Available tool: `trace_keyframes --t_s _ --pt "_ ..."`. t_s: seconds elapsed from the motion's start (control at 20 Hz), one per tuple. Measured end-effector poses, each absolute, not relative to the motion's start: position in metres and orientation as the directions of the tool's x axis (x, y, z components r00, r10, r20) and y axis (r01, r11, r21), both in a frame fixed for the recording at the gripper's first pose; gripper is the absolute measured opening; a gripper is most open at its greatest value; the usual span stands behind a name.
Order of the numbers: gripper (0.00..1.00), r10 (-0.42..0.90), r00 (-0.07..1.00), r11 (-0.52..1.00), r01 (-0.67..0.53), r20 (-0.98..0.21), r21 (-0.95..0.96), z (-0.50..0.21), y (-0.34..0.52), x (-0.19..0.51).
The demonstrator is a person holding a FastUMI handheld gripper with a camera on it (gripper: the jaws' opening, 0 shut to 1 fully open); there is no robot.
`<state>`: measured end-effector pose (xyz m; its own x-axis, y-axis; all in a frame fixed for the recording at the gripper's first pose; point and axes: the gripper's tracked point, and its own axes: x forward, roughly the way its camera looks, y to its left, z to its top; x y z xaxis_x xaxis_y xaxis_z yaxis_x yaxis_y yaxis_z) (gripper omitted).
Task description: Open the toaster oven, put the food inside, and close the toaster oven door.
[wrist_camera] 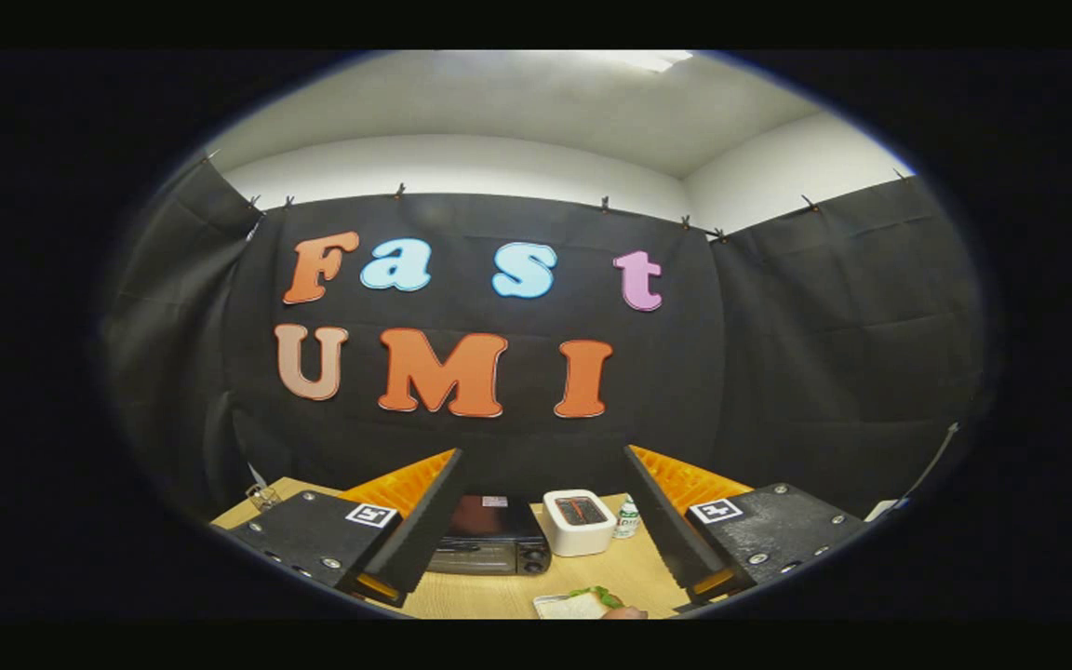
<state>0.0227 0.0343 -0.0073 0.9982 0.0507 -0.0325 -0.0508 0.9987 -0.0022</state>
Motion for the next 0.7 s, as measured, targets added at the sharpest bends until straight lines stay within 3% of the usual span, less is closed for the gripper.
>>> trace_keyframes --t_s 0.7 --pt "0.98 0.221 0.953 0.975 -0.222 -0.209 0.017 -0.104 0.124 0.062"
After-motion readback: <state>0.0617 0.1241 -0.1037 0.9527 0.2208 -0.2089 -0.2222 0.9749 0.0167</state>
